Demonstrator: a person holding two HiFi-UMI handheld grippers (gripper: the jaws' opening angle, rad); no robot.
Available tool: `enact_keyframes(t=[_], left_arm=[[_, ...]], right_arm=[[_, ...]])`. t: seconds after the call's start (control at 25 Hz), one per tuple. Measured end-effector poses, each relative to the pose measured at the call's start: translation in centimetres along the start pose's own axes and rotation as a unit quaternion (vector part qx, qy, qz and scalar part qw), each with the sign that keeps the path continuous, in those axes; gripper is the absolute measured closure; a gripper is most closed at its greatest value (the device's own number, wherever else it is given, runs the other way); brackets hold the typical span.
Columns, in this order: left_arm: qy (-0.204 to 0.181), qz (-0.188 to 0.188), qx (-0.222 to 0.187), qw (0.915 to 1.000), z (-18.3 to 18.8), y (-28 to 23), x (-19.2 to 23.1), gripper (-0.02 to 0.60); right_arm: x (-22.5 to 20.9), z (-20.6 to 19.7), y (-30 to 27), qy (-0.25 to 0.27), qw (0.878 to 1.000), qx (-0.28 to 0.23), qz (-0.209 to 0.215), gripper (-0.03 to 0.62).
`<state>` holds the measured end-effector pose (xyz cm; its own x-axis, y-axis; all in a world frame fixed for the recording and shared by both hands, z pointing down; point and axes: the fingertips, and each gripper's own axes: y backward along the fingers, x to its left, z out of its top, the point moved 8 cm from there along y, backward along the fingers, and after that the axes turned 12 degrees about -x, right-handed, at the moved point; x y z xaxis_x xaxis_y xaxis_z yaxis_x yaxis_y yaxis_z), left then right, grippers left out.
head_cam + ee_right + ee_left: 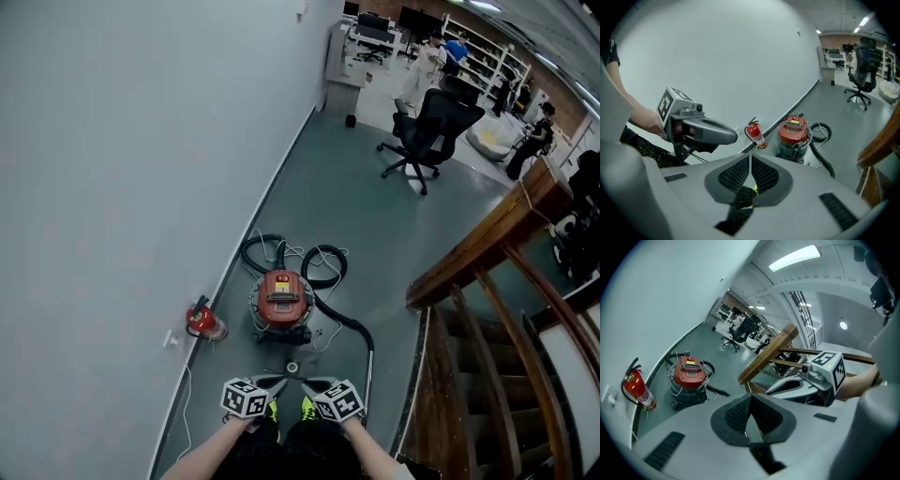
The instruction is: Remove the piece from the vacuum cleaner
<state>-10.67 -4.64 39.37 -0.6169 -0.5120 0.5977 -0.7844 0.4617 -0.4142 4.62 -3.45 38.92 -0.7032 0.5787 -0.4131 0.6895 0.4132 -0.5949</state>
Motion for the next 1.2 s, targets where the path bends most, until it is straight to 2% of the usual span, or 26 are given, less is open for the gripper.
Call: enact_keyframes(t=[0.4,0.68,1.2], left_arm=[[-0.011,-0.028,-0.015,0.9994,2.3,1.6,0.4,0.572],[-0.011,-0.033,-0.026,0.9991,3.1,2.9,1.2,0.572],[-0.007,-0.016,-0.028,0.9995,0.6,4.5,-2.5,0.571]], right_arm=[[1.4,1.3,-0.4,-0.003,0.999,-0.029,-0.021,0.566],[2.7,2.0,-1.3,-0.010,0.999,-0.046,-0.022,0.566],[3.9,0.5,2.6,-0.021,0.998,-0.064,-0.009,0.566]])
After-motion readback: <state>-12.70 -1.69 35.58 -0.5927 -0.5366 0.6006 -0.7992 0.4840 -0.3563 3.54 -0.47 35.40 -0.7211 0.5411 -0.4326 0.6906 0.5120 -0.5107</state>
